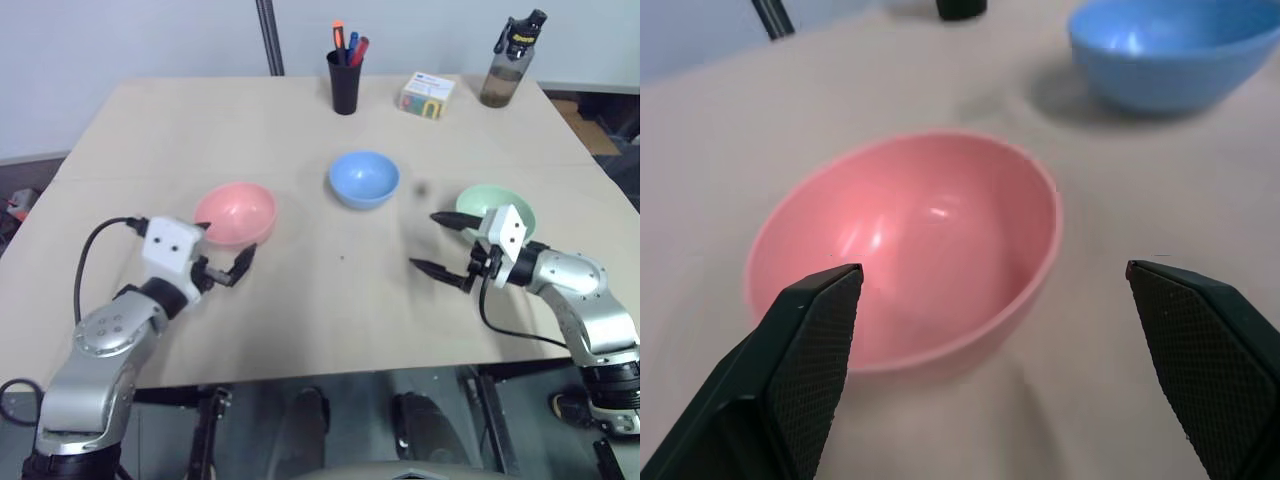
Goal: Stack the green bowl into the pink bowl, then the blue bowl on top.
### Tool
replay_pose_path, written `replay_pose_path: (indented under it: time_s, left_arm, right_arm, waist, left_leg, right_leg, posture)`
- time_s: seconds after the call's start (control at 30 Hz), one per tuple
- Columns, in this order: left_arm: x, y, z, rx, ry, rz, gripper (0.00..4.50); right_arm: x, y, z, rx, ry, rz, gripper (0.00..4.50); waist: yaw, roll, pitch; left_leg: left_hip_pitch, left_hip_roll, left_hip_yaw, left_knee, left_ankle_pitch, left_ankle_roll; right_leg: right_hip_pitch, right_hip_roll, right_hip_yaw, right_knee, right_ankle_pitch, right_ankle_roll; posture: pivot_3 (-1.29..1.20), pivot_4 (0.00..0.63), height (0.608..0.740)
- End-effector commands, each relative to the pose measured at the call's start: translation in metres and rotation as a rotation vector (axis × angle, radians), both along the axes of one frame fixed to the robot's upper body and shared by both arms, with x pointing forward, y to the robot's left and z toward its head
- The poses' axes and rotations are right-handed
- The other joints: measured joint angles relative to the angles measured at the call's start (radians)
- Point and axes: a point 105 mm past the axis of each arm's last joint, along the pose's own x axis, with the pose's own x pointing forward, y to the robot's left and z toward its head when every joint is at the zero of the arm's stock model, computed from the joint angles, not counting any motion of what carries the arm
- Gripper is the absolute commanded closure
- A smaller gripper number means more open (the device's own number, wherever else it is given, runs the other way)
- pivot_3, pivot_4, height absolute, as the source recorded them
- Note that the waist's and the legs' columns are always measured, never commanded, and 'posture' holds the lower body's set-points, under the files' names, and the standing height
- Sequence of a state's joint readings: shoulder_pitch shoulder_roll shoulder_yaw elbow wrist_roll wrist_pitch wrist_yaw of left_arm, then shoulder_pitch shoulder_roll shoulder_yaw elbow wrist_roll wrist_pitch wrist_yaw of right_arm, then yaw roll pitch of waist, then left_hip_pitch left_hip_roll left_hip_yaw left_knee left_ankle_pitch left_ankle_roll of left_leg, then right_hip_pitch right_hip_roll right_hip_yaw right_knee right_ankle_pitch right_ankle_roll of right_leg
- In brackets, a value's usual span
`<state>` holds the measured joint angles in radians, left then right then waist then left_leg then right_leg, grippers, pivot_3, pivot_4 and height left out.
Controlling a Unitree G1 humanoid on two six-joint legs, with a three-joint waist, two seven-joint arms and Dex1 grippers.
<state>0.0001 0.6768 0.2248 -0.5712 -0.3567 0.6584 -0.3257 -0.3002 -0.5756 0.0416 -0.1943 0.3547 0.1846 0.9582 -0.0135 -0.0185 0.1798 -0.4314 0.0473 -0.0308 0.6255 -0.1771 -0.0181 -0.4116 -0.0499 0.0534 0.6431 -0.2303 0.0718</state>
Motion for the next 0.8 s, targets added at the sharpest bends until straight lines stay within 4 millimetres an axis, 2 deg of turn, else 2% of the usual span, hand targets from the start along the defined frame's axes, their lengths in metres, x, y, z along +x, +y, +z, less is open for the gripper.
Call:
replay_pose_path:
  time_s: [0.03,0.1,0.17,0.2,0.23,0.3,0.4,0.5,0.57,0.7,0.8]
  left_arm:
    - [0.009,-0.013,0.002,0.192,0.044,-0.018,0.04]
    - [0.015,-0.018,-0.006,0.341,0.095,-0.053,0.04]
    - [0.019,-0.017,-0.010,0.404,0.130,-0.050,0.04]
    - [0.022,-0.017,-0.010,0.424,0.134,-0.051,0.42]
    - [0.023,-0.017,-0.011,0.445,0.138,-0.057,0.53]
    - [0.027,-0.018,-0.010,0.458,0.142,-0.056,1.05]
    - [0.031,-0.018,-0.010,0.468,0.147,-0.052,2.38]
    - [0.034,-0.021,-0.007,0.458,0.143,-0.061,3.46]
    - [0.036,-0.027,-0.003,0.436,0.131,-0.088,4.41]
    - [0.024,-0.051,0.000,0.348,0.136,-0.253,4.41]
    - [0.002,-0.068,-0.006,0.390,0.152,-0.465,4.41]
  right_arm:
    - [-0.007,0.009,0.011,0.023,-0.053,0.044,0.00]
    - [-0.008,0.010,0.010,0.024,-0.053,0.044,0.00]
    - [-0.008,0.011,0.010,0.027,-0.054,0.040,0.00]
    - [-0.008,0.010,0.010,0.028,-0.055,0.037,0.00]
    - [-0.008,0.010,0.009,0.027,-0.055,0.031,0.00]
    - [-0.009,0.009,0.009,0.026,-0.054,0.022,0.00]
    - [-0.010,0.008,0.007,0.025,-0.053,0.011,0.00]
    - [-0.011,0.007,0.006,0.024,-0.051,-0.002,0.00]
    - [-0.012,0.006,0.006,0.024,-0.051,-0.008,0.00]
    - [-0.013,0.005,0.005,0.020,-0.051,-0.025,0.00]
    - [-0.014,0.001,0.003,0.012,-0.051,-0.041,0.00]
  waist:
    - [0.001,0.000,0.000]
    - [-0.001,0.000,0.000]
    - [-0.004,0.000,0.000]
    - [-0.006,0.000,0.000]
    - [-0.007,0.000,0.000]
    - [-0.006,0.000,0.000]
    - [-0.002,0.000,0.001]
    - [-0.002,0.000,0.001]
    - [-0.001,0.000,0.001]
    - [-0.001,0.000,0.001]
    - [-0.002,0.000,0.001]
  left_leg:
    - [0.000,0.000,0.000,0.000,0.000,0.000]
    - [0.000,0.000,-0.001,0.000,0.000,0.000]
    - [0.001,0.000,0.000,0.000,0.000,0.000]
    - [0.001,0.000,0.000,0.000,0.000,0.000]
    - [0.000,0.000,0.000,0.000,0.000,0.000]
    - [0.000,0.000,0.000,-0.001,0.000,0.000]
    - [0.000,0.000,-0.001,-0.001,0.000,0.000]
    - [0.000,0.000,0.000,-0.001,0.000,0.000]
    - [0.000,0.000,-0.001,-0.001,0.000,0.000]
    - [0.000,0.000,0.000,-0.001,0.000,0.000]
    - [-0.001,0.000,0.000,-0.001,0.000,0.000]
  right_leg:
    - [0.000,0.000,0.000,0.000,0.000,0.000]
    - [0.000,0.001,0.000,0.001,0.000,0.000]
    - [0.000,0.001,0.000,0.002,0.000,0.000]
    - [-0.001,0.001,0.001,0.002,0.000,0.000]
    - [-0.001,0.001,0.001,0.002,0.000,0.000]
    - [-0.002,0.001,0.000,0.002,0.000,0.000]
    - [-0.002,0.001,0.000,0.002,0.000,-0.001]
    - [-0.002,0.001,0.000,0.001,0.000,0.000]
    - [-0.002,0.001,0.000,0.001,0.000,0.000]
    - [-0.001,0.001,0.000,0.001,0.000,0.000]
    - [-0.002,0.001,0.000,0.001,0.000,-0.001]
  posture:
    - [0.00,0.150,0.740]
    - [0.00,0.150,0.740]
    - [0.00,0.150,0.740]
    - [0.00,0.150,0.740]
    - [0.00,0.150,0.740]
    - [0.00,0.150,0.740]
    - [0.00,0.150,0.740]
    - [0.00,0.150,0.740]
    - [0.00,0.150,0.740]
    - [0.00,0.150,0.740]
    - [0.00,0.150,0.740]
